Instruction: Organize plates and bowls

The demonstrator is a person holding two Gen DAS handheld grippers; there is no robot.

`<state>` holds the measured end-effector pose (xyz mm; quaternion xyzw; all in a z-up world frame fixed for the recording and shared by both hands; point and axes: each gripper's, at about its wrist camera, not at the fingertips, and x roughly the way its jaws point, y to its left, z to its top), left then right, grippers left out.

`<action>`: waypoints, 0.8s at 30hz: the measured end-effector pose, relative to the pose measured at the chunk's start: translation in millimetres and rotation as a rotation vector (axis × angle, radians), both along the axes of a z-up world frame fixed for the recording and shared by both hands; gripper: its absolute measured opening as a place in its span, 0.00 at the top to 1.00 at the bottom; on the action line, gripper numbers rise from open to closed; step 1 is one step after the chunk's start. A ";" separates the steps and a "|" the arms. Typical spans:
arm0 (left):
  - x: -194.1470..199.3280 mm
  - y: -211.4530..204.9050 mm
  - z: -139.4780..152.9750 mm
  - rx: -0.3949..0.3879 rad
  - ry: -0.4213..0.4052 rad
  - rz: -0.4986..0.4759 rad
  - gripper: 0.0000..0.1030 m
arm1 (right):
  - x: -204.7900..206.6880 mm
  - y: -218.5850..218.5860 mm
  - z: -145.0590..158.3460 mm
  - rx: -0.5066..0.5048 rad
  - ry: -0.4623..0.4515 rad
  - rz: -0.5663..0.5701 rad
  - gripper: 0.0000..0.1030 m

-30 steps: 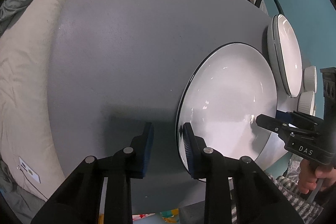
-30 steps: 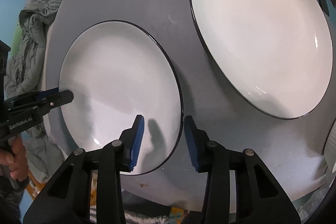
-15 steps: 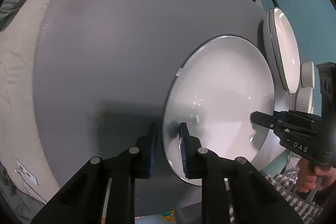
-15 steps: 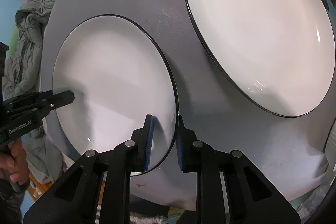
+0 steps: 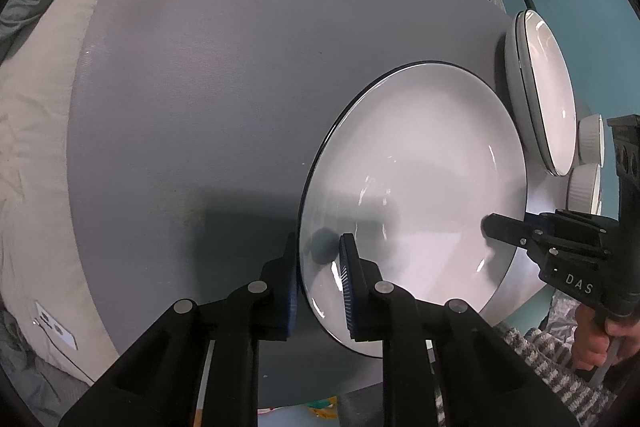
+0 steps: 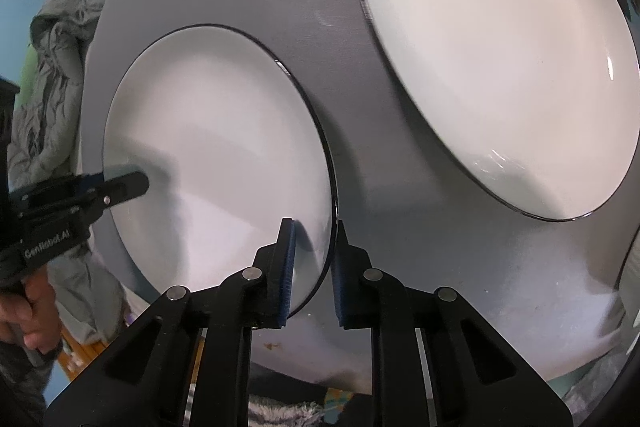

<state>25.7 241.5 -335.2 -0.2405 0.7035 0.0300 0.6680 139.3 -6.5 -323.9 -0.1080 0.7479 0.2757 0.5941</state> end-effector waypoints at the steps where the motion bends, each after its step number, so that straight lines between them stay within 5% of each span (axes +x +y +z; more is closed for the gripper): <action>1: 0.0 0.8 1.4 0.001 0.001 0.002 0.82 | -0.8 1.3 1.5 0.002 0.001 0.005 0.84; 24: -2.5 -18.1 48.2 0.074 -0.077 -0.030 0.81 | 0.3 -1.8 33.2 0.036 -0.061 0.007 0.84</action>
